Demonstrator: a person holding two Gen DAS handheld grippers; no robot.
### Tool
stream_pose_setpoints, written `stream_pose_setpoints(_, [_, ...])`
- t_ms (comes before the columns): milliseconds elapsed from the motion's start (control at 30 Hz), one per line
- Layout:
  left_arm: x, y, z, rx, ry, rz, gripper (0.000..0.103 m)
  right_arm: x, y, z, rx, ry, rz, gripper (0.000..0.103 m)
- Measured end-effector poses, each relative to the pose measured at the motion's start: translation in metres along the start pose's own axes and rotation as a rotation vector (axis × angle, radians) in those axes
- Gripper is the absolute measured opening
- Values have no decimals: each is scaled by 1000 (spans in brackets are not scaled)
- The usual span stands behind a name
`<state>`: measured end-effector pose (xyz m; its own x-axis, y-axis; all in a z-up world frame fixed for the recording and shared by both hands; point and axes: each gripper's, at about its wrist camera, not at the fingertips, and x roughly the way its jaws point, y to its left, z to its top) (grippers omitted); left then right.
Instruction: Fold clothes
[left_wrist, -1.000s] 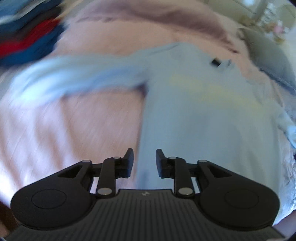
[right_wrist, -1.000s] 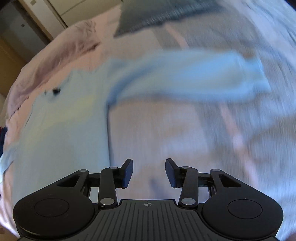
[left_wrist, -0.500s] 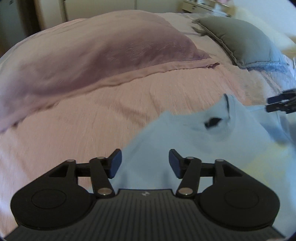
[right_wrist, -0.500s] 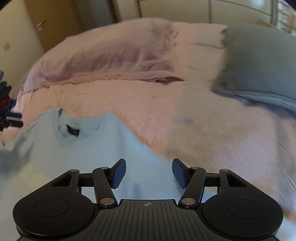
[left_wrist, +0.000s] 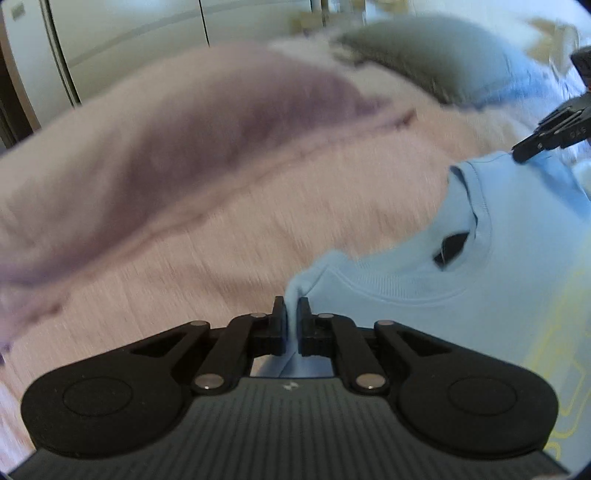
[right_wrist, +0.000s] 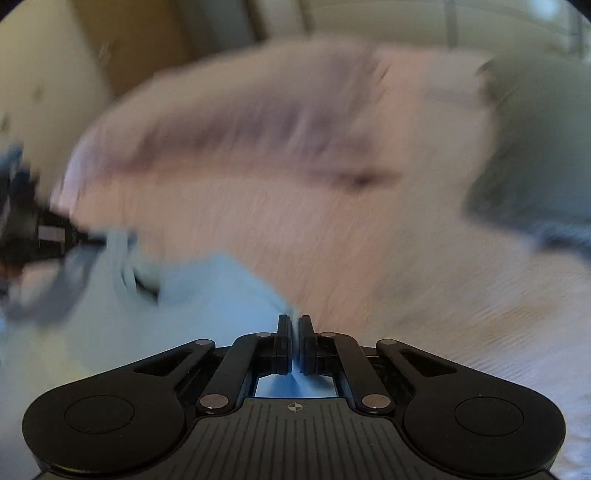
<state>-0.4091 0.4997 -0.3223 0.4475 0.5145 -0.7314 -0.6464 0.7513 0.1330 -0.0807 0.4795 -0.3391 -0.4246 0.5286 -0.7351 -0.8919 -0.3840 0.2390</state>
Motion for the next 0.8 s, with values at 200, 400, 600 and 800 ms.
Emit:
stream_pose_setpoints(200, [35, -11, 11, 9, 61, 117, 14, 17, -20, 4, 44, 15, -173, 0])
stream_pose_setpoints(400, [6, -4, -3, -102, 48, 225, 31, -26, -57, -36, 399, -14, -237, 37])
stream_pose_setpoints(600, [-73, 2, -23, -465, -16, 152, 28, -185, -91, -146, 877, -256, -332, 55])
stream_pose_setpoints(800, [-134, -32, -59, -658, 5, 118, 28, -285, -118, -284, 1286, -397, -532, 55])
